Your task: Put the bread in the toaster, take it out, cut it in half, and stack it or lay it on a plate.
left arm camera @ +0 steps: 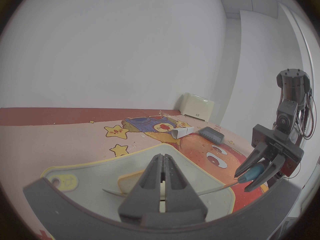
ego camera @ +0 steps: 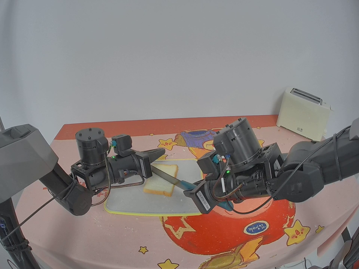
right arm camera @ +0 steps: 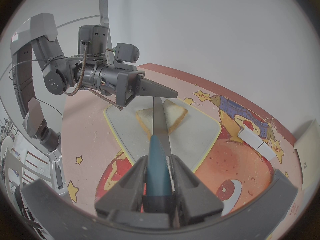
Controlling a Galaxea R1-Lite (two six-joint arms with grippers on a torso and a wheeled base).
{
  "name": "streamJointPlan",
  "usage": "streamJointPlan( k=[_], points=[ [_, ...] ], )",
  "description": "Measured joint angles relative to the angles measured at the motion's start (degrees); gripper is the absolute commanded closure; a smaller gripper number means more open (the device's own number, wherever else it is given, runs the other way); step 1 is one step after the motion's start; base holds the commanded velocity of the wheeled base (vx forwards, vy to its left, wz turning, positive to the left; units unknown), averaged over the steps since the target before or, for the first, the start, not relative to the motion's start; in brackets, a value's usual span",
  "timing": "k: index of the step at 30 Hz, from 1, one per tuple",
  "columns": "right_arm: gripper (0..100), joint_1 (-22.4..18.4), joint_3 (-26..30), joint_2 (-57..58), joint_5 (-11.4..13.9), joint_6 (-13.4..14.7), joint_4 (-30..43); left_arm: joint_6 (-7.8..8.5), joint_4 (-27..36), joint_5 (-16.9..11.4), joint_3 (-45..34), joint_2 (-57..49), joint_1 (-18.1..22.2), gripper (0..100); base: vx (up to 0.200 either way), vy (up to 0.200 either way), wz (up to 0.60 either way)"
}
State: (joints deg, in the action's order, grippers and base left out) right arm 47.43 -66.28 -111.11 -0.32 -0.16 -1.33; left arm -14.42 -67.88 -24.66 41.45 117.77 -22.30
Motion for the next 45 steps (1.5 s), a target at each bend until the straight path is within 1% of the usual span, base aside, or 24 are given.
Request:
streamJointPlan(
  k=[3, 4, 5, 8, 9, 10, 14, 19, 21, 24, 31, 37, 40, 45],
  points=[
    [100, -0.2, 0.0, 0.0, 0.3, 0.8, 0.0, -1.85, -0.1, 0.0, -0.1, -1.7, -0.1, 100, 0.000, 0.000, 0.00],
    [100, -0.3, 0.1, 0.0, 0.4, 1.2, 0.0, -2.27, -0.1, -0.2, -0.3, -2.3, -0.1, 100, 0.000, 0.000, 0.00],
    [100, -0.4, 0.1, 0.0, 0.5, 1.4, 0.0, -2.33, 0.0, -0.3, -0.5, -2.8, -0.2, 100, 0.000, 0.000, 0.00],
    [100, -0.5, 0.2, 0.0, 0.9, 2.0, 0.1, -2.38, -0.1, -0.4, -1.5, -3.5, -0.1, 100, 0.000, 0.000, 0.00],
    [100, -0.5, 0.2, 0.0, 1.3, 2.3, 0.2, -2.38, -0.2, -0.5, -1.8, -3.6, -0.1, 100, 0.000, 0.000, 0.00],
    [100, -0.7, 0.2, 0.0, 2.3, 3.1, 0.2, -2.35, -0.3, -0.9, -2.8, -3.9, -0.1, 100, 0.000, 0.000, 0.00],
    [100, -1.0, 0.2, 0.0, 4.0, 4.4, 0.2, -2.08, -0.5, -1.3, -4.4, -4.0, -0.2, 100, 0.000, 0.000, 0.00],
    [100, -1.3, 0.4, 0.0, 4.7, 5.9, 0.3, -1.89, -0.6, -2.1, -5.2, -3.8, -0.3, 100, 0.000, 0.000, 0.00],
    [100, -1.3, 0.4, 0.0, 5.5, 6.5, 0.3, -1.87, -0.6, -2.8, -5.4, -3.7, -0.4, 100, 0.000, 0.000, 0.00],
    [100, -1.3, 0.4, 0.0, 6.3, 6.8, 0.3, -1.89, -0.7, -3.0, -5.5, -3.5, -0.4, 100, 0.000, 0.000, 0.00],
    [100, -1.4, 0.5, 0.0, 6.5, 7.2, 0.3, -1.83, -0.7, -3.0, -5.2, -2.2, -0.6, 100, 0.000, 0.000, 0.00],
    [100, -1.7, 0.4, 0.0, 6.7, 9.2, 0.2, -1.23, -3.4, -3.0, -5.2, -0.2, -0.7, 100, 0.000, 0.000, 0.00],
    [100, -1.8, 0.4, 0.0, 6.7, 9.3, 0.2, -1.19, -4.0, -3.0, -5.3, 0.7, -0.7, 100, 0.000, 0.000, 0.00],
    [100, -1.9, 0.5, 0.0, 7.7, 9.4, 0.2, -1.17, -4.2, -3.0, -5.3, 1.2, -0.7, 100, 0.000, 0.000, 0.00]
  ],
)
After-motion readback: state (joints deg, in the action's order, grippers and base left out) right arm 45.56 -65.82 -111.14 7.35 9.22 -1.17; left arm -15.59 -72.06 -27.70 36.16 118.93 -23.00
